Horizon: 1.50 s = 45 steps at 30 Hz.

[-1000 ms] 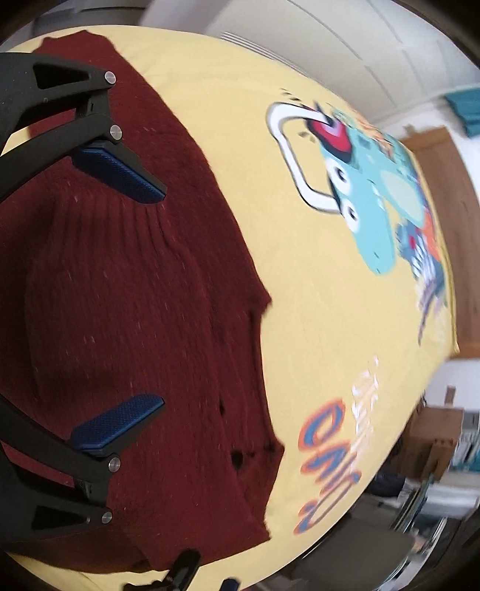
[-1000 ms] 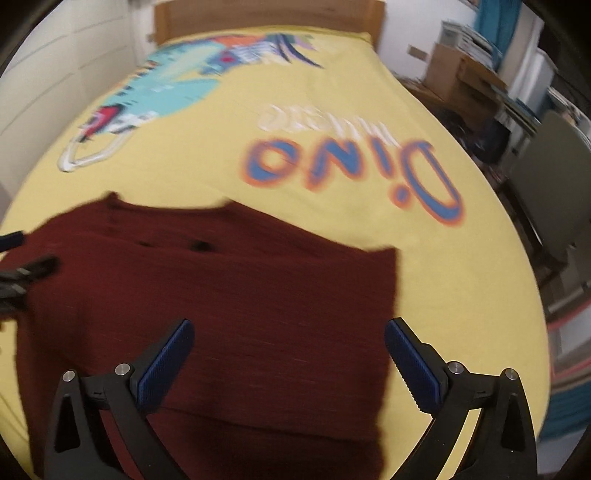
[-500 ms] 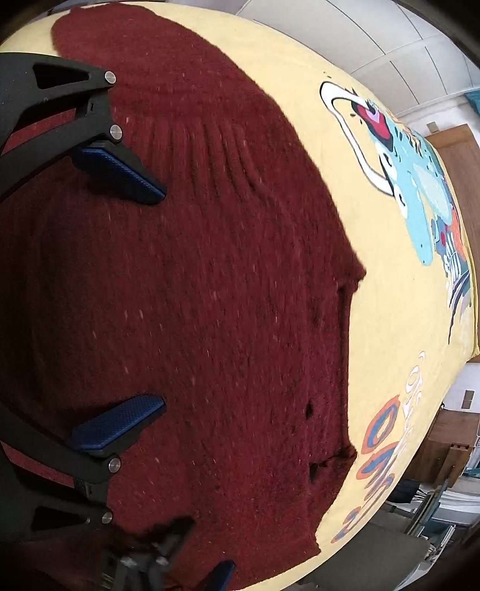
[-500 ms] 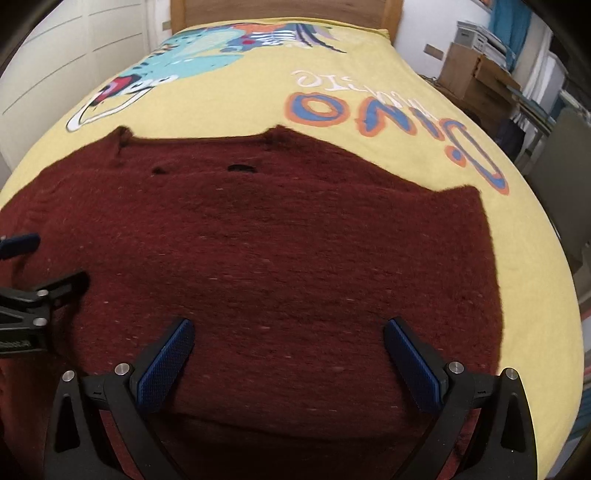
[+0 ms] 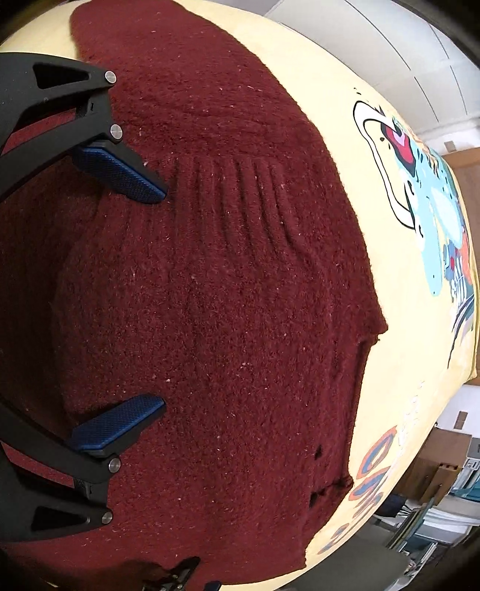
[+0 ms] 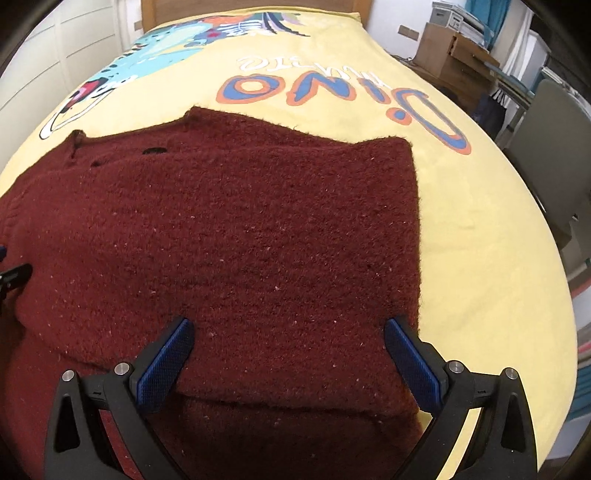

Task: Fold small clothes

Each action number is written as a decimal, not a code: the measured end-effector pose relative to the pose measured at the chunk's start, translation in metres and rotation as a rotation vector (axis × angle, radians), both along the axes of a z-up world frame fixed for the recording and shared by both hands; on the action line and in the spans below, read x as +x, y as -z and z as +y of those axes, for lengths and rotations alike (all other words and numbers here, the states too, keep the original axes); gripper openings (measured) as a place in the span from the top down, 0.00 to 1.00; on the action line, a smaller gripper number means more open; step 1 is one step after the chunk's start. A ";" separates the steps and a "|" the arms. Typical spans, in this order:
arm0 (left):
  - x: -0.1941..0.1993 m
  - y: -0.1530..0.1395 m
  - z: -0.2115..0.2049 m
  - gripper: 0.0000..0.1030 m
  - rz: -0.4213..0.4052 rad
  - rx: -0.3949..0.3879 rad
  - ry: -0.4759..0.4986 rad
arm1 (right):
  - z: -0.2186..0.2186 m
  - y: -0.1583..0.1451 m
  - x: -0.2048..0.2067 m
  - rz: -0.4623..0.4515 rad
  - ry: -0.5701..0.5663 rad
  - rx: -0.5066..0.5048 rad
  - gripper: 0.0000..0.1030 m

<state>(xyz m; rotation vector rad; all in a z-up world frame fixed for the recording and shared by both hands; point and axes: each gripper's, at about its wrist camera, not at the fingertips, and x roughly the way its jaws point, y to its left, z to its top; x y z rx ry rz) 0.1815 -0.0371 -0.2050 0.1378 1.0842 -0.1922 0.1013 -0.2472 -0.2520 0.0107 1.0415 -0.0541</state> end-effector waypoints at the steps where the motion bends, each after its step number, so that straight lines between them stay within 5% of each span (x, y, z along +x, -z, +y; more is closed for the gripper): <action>1: -0.001 0.000 0.000 0.01 -0.001 -0.001 -0.001 | 0.001 0.000 0.000 -0.006 0.000 0.000 0.00; 18: -0.020 -0.037 0.016 0.01 0.031 -0.108 0.008 | 0.015 -0.028 -0.020 0.081 0.006 0.002 0.00; 23: -0.034 -0.073 0.061 0.01 0.009 -0.231 -0.149 | 0.016 -0.045 -0.053 0.060 0.058 0.048 0.00; 29: -0.053 -0.084 0.114 0.01 -0.014 -0.119 -0.272 | 0.022 -0.061 -0.079 0.045 0.053 0.054 0.00; 36: -0.077 -0.082 0.198 0.01 0.012 -0.152 -0.476 | 0.030 -0.080 -0.095 0.010 0.052 0.056 0.00; 42: -0.091 -0.089 0.295 0.01 -0.011 -0.180 -0.786 | 0.035 -0.075 -0.096 0.025 0.052 0.049 0.00; 45: -0.091 -0.085 0.325 0.01 -0.003 -0.160 -0.836 | 0.038 -0.074 -0.097 0.029 0.044 0.043 0.00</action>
